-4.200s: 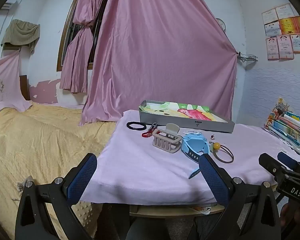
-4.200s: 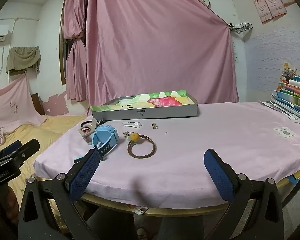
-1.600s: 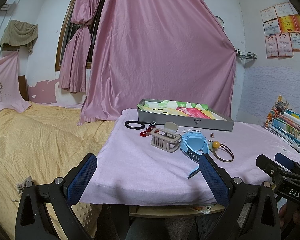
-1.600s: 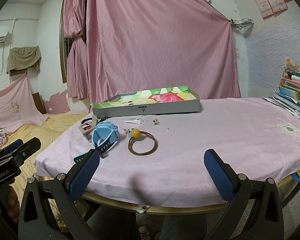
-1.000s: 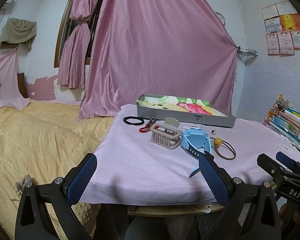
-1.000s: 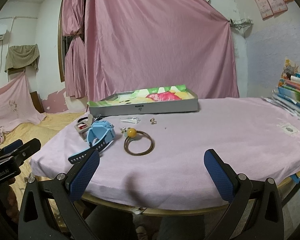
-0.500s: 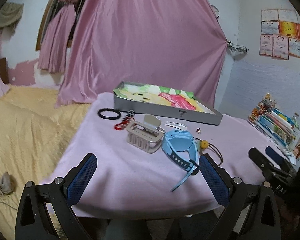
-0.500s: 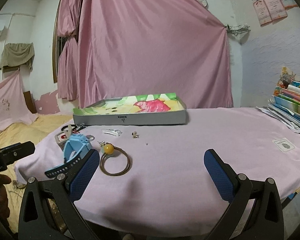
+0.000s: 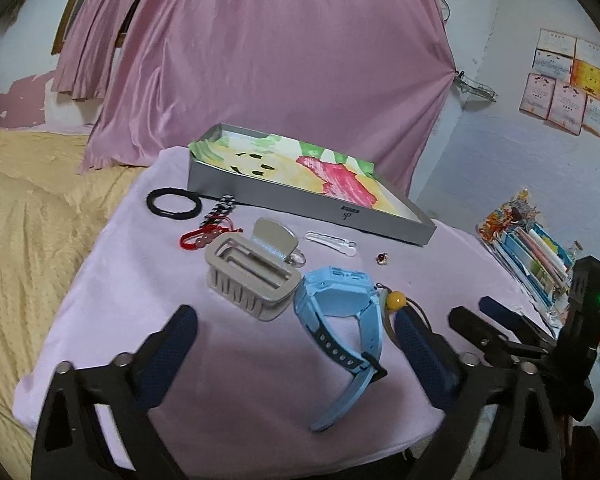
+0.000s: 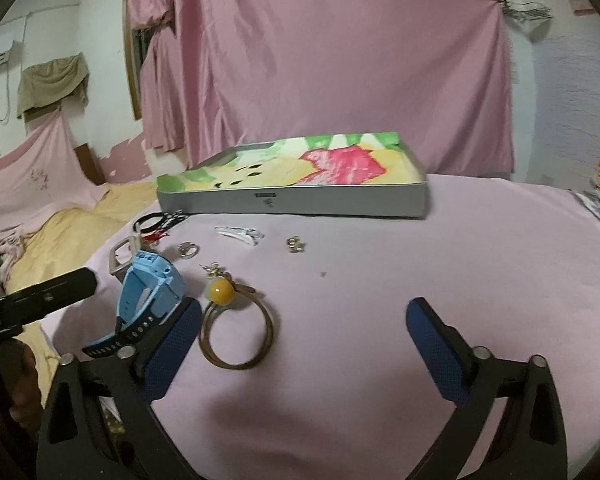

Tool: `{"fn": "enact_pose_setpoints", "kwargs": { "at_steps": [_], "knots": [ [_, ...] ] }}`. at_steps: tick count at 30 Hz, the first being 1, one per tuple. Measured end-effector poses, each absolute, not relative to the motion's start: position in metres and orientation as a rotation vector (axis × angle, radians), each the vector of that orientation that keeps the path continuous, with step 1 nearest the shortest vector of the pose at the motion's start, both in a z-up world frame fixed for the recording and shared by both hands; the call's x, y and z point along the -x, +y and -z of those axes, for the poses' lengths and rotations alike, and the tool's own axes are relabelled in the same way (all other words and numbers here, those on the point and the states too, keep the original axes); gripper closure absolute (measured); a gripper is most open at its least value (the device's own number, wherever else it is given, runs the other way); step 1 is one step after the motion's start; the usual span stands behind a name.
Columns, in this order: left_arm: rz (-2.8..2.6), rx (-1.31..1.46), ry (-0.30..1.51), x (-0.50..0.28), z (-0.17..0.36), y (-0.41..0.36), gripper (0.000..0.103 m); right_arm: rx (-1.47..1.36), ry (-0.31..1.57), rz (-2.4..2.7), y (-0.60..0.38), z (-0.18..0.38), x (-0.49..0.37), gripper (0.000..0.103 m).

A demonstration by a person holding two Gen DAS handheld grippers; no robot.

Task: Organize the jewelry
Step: 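Grasp the blue smartwatch with the left tool while the right tool grasps the yellow-bead hair tie, then carry the watch and hair tie into the grey tray and lower them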

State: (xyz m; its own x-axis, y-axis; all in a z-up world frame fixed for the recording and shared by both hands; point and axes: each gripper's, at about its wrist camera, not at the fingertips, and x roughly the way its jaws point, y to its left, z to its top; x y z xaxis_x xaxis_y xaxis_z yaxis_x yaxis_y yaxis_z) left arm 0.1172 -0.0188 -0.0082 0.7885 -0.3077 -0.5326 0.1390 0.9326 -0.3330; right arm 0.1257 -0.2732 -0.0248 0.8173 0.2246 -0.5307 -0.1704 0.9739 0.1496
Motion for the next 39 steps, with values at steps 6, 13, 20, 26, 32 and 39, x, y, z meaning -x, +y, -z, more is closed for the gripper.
{"fn": "enact_pose_setpoints", "kwargs": {
  "at_steps": [6, 13, 20, 26, 32, 39],
  "knots": [
    [0.285, 0.295, 0.670, -0.129, 0.013, -0.024, 0.038, -0.114, 0.653, -0.306, -0.261, 0.029, -0.144, 0.040],
    [0.347, 0.279, 0.714, -0.136, 0.016, -0.034, 0.074, -0.108, 0.704, -0.356, -0.245, 0.033, -0.155, 0.058],
    [0.347, 0.250, 0.752, -0.142, 0.016, -0.039, 0.086, -0.106, 0.748, -0.376, -0.235, 0.037, -0.166, 0.064],
    [0.342, 0.243, 0.785, -0.147, 0.015, -0.040, 0.087, -0.132, 0.749, -0.376, -0.234, 0.037, -0.170, 0.067],
    [0.315, 0.244, 0.822, -0.154, 0.016, -0.041, 0.095, -0.161, 0.745, -0.387, -0.237, 0.039, -0.169, 0.083],
    [0.308, 0.261, 0.823, -0.156, 0.010, -0.046, 0.099, -0.234, 0.719, -0.389, -0.247, 0.041, -0.165, 0.085]
  ]
}}
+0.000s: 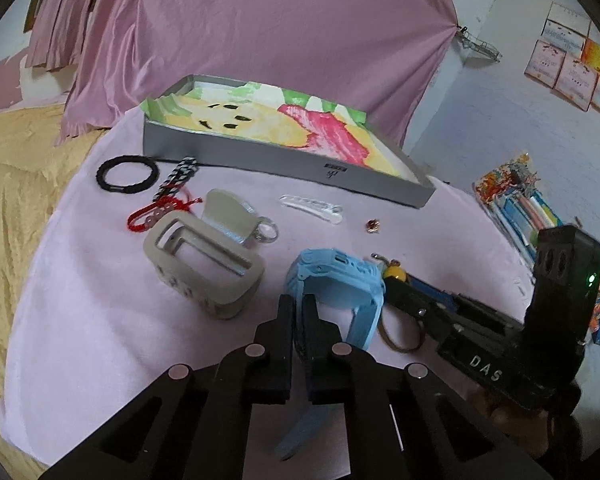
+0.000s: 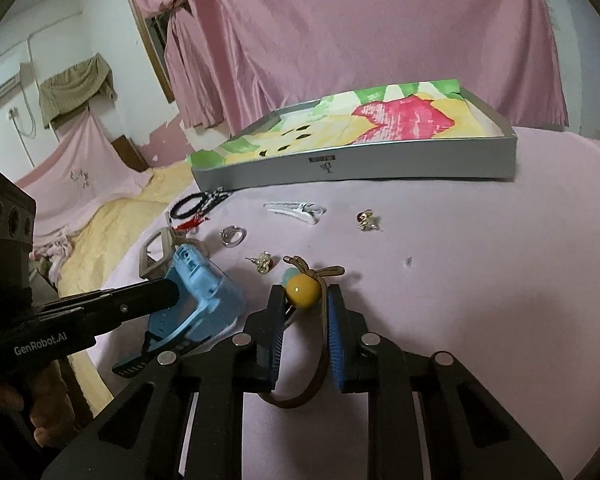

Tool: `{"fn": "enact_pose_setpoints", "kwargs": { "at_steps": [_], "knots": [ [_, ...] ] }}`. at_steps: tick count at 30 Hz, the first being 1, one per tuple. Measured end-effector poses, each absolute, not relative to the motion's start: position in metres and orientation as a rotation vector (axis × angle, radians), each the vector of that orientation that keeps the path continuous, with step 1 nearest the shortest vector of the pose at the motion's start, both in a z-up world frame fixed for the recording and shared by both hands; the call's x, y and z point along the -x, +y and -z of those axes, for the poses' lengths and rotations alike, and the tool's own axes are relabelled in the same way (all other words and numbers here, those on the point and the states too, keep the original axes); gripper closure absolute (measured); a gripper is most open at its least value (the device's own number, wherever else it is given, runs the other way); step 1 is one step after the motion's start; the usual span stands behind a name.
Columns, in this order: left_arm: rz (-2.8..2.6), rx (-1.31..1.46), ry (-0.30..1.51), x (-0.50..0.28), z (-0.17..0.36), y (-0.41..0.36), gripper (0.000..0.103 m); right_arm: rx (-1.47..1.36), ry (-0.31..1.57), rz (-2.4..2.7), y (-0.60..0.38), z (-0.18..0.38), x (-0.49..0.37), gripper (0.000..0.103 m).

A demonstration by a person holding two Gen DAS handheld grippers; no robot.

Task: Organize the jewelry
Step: 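Carry the watch and hair tie into the grey tray and lower them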

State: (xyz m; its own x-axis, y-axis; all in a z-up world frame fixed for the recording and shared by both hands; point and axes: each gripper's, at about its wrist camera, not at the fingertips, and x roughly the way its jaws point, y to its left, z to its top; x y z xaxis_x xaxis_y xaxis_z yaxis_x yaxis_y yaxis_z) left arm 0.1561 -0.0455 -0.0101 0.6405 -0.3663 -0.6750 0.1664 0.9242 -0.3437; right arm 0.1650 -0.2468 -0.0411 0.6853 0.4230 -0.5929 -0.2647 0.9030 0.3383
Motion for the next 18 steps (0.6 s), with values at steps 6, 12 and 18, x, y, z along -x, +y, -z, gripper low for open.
{"fn": "enact_pose_setpoints", "kwargs": {
  "at_steps": [6, 12, 18],
  "knots": [
    [0.340, 0.222, 0.773, -0.157, -0.009, -0.060, 0.099, -0.266, 0.665, -0.364, -0.263, 0.028, -0.161, 0.085],
    [0.345, 0.224, 0.730, -0.176, -0.038, -0.060, 0.099, -0.287, 0.625, -0.354, -0.279, 0.010, -0.174, 0.085],
    [0.313, 0.247, 0.708, -0.214, -0.065, -0.049, 0.099, -0.258, 0.580, -0.369, -0.276, -0.018, -0.207, 0.085]
  ]
}}
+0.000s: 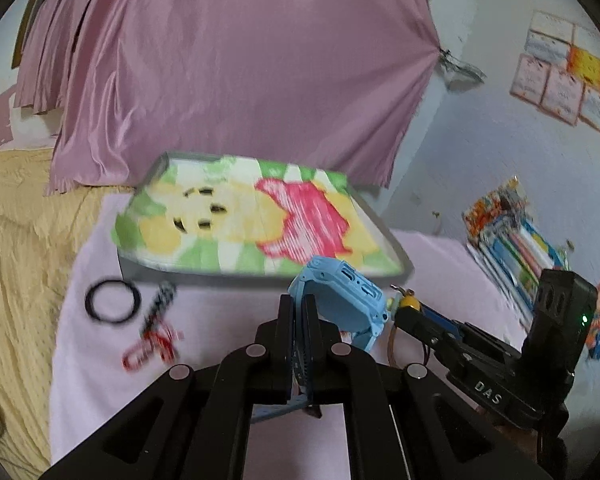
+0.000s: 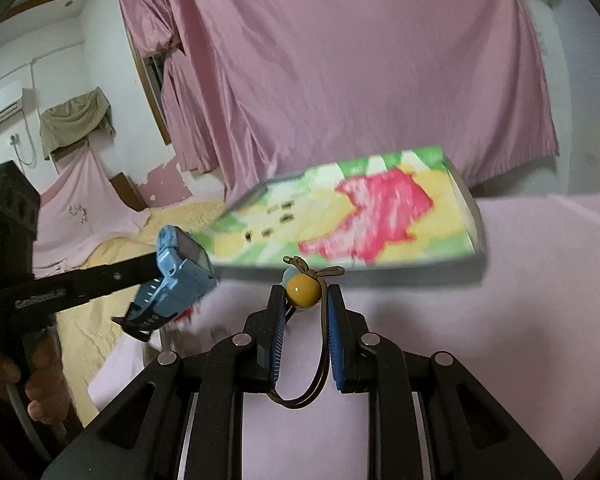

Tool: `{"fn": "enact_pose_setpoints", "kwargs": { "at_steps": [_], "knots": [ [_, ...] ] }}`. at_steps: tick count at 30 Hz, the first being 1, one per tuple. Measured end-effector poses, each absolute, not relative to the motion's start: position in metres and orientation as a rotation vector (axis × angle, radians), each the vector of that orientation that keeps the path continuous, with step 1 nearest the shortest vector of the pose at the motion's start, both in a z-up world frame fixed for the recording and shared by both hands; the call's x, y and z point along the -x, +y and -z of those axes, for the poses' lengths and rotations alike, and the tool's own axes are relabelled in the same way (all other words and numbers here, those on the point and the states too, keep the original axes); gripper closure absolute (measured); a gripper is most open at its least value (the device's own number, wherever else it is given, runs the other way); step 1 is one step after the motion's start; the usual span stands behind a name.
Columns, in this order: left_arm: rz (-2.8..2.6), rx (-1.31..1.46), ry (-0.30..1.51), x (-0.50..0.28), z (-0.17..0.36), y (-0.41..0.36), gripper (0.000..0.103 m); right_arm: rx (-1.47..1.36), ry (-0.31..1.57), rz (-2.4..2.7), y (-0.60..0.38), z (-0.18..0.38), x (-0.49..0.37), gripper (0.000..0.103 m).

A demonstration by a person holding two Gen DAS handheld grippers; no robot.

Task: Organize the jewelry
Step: 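Carry the watch and hair tie into the grey tray and lower them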

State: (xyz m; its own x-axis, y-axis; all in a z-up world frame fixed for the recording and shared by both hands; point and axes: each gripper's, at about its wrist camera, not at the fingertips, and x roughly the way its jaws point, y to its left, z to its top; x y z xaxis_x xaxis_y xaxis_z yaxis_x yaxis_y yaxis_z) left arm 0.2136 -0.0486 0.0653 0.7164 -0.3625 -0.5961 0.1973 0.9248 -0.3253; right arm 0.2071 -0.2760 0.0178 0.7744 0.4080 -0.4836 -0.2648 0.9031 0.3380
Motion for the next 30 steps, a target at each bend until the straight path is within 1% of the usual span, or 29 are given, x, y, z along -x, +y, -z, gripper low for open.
{"fn": "enact_pose_setpoints", "kwargs": {
  "at_steps": [5, 11, 22, 30],
  "knots": [
    [0.278, 0.299, 0.705, -0.243, -0.075, -0.031, 0.099, -0.241, 0.565, -0.408, -0.259, -0.034, -0.241, 0.085],
    [0.212, 0.289, 0.663, -0.280, -0.082, -0.010, 0.099, -0.254, 0.606, -0.434, -0.231, -0.032, -0.287, 0.085],
    [0.122, 0.256, 0.756, -0.347, -0.042, 0.014, 0.099, -0.219, 0.721, -0.394, -0.195, -0.001, -0.343, 0.085],
    [0.110, 0.236, 0.823, -0.359, -0.017, 0.012, 0.098, -0.212, 0.794, -0.384, -0.189, 0.016, -0.355, 0.085]
  ]
}}
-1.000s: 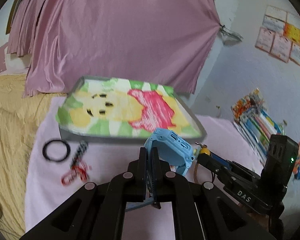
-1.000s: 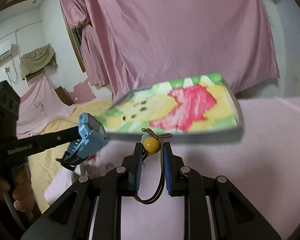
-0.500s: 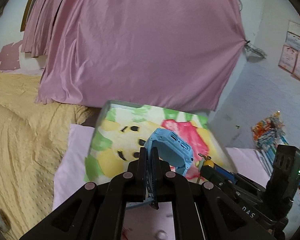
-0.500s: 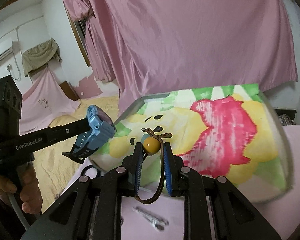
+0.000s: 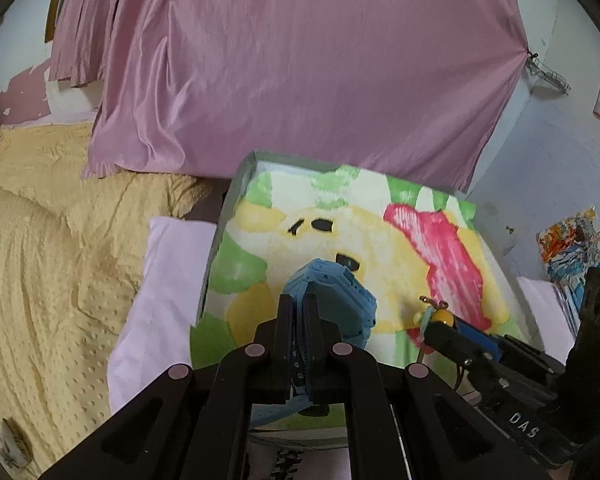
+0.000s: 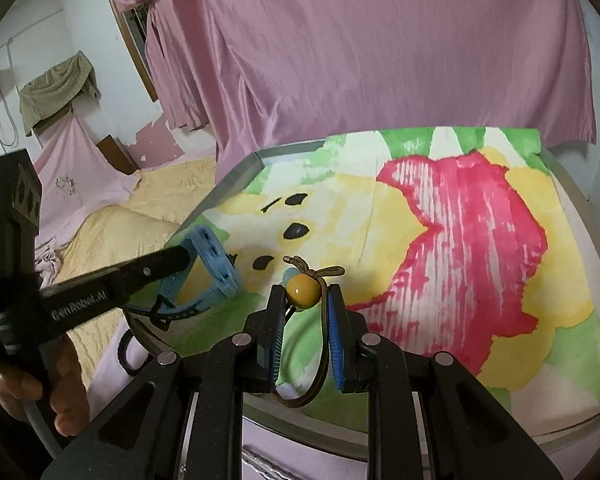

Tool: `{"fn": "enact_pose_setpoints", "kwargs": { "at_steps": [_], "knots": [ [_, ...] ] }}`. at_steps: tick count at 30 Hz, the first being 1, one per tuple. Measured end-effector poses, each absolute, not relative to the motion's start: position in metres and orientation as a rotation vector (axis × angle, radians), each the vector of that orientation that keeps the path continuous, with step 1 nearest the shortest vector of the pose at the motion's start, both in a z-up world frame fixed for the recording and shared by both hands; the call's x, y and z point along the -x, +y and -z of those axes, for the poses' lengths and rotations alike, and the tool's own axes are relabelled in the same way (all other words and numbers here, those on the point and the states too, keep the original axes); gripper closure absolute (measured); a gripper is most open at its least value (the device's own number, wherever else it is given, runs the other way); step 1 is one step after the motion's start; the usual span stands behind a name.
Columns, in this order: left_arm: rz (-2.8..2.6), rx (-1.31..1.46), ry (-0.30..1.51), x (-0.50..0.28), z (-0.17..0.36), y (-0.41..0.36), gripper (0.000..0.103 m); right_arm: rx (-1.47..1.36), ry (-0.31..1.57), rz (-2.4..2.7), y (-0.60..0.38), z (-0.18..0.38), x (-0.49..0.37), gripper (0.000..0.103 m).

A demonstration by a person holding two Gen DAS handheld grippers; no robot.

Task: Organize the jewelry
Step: 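Carry the watch and hair tie into the grey tray and lower them, then open both tools and withdraw them from the tray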

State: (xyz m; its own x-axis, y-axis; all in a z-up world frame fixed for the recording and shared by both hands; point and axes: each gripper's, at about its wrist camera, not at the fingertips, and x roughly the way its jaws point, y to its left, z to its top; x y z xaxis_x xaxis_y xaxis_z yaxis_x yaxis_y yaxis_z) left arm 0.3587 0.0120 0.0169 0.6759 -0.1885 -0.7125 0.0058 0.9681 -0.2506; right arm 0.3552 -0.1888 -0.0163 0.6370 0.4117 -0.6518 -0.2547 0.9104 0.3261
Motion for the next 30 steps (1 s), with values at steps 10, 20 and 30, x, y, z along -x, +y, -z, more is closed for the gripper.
{"fn": "enact_pose_setpoints", "kwargs": {
  "at_steps": [10, 20, 30],
  "knots": [
    [0.089, 0.236, 0.815, -0.354, -0.015, 0.015, 0.094, -0.217, 0.832, -0.362, -0.191, 0.023, -0.360, 0.063],
    [0.078, 0.212, 0.741, -0.327, -0.033, 0.018, 0.094, -0.230, 0.721, -0.341, -0.206, 0.003, -0.326, 0.046],
    [0.073, 0.192, 0.660, -0.284, -0.044, 0.018, 0.094, -0.250, 0.562, -0.284, -0.227, -0.016, -0.273, 0.017]
  ]
}}
